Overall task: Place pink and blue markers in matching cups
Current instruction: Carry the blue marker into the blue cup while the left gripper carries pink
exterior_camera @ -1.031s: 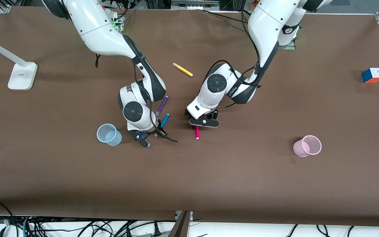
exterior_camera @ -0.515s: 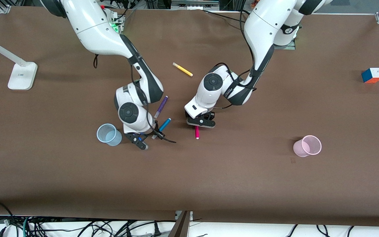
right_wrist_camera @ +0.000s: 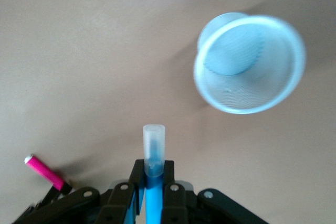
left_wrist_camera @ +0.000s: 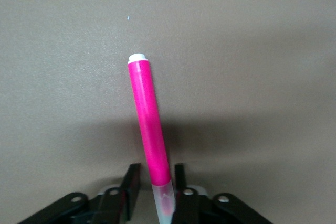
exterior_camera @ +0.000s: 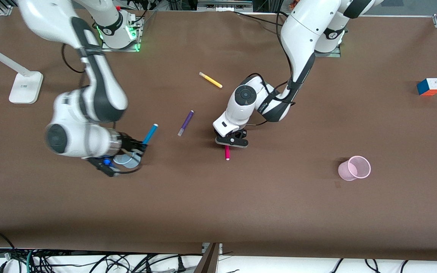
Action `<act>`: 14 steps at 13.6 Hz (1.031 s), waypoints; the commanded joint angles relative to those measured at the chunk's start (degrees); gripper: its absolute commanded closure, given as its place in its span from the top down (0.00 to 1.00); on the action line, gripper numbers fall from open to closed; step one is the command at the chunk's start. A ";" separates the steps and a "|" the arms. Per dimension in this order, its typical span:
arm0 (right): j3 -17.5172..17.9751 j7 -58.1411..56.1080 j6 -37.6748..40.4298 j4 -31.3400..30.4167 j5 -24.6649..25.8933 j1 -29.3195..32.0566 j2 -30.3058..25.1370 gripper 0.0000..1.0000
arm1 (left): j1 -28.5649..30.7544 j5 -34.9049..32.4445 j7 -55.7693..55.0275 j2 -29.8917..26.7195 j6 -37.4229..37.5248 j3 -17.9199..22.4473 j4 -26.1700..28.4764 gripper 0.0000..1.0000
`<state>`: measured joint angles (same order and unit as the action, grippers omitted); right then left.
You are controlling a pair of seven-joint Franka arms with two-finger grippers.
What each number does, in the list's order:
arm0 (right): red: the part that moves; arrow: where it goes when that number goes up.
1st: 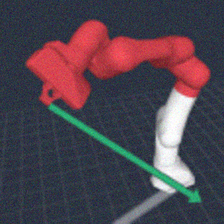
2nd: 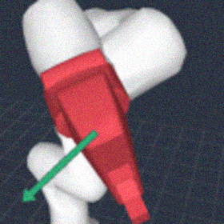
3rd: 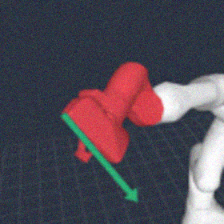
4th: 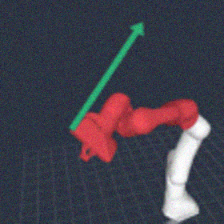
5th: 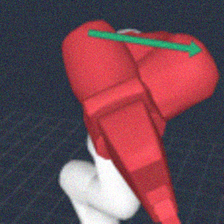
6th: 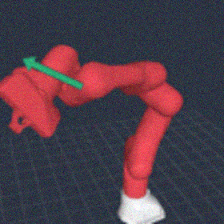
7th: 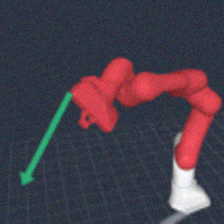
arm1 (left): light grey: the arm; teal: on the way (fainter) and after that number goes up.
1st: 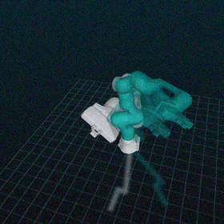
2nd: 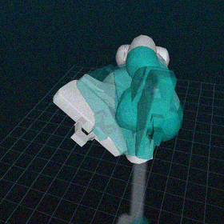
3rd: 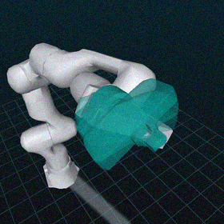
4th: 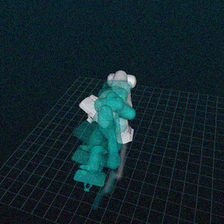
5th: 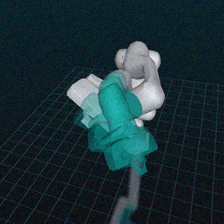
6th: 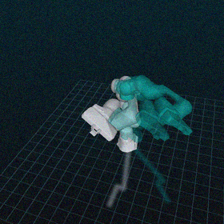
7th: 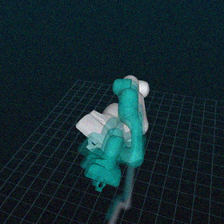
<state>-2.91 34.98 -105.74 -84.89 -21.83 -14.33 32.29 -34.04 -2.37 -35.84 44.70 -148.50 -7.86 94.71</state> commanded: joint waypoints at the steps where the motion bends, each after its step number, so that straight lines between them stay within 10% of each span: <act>1: 0.80 -6.22 2.54 -1.68 -7.84 5.51 -0.56 0.00 | -0.76 -1.68 -0.81 0.57 0.40 0.83 -1.37 0.04; 9: 0.97 -19.85 10.81 -1.77 -31.85 18.45 7.07 0.00 | 2.04 -1.68 20.43 -3.91 21.89 3.81 -6.98 0.02; 14: 0.97 -21.97 11.70 -2.04 -34.42 19.07 9.90 0.00 | 3.63 -11.83 40.44 -7.69 43.96 5.49 -11.92 0.01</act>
<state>-2.54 14.23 -95.24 -86.90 -54.58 3.42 41.83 -30.77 -8.62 -3.57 38.85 -110.56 -2.46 83.26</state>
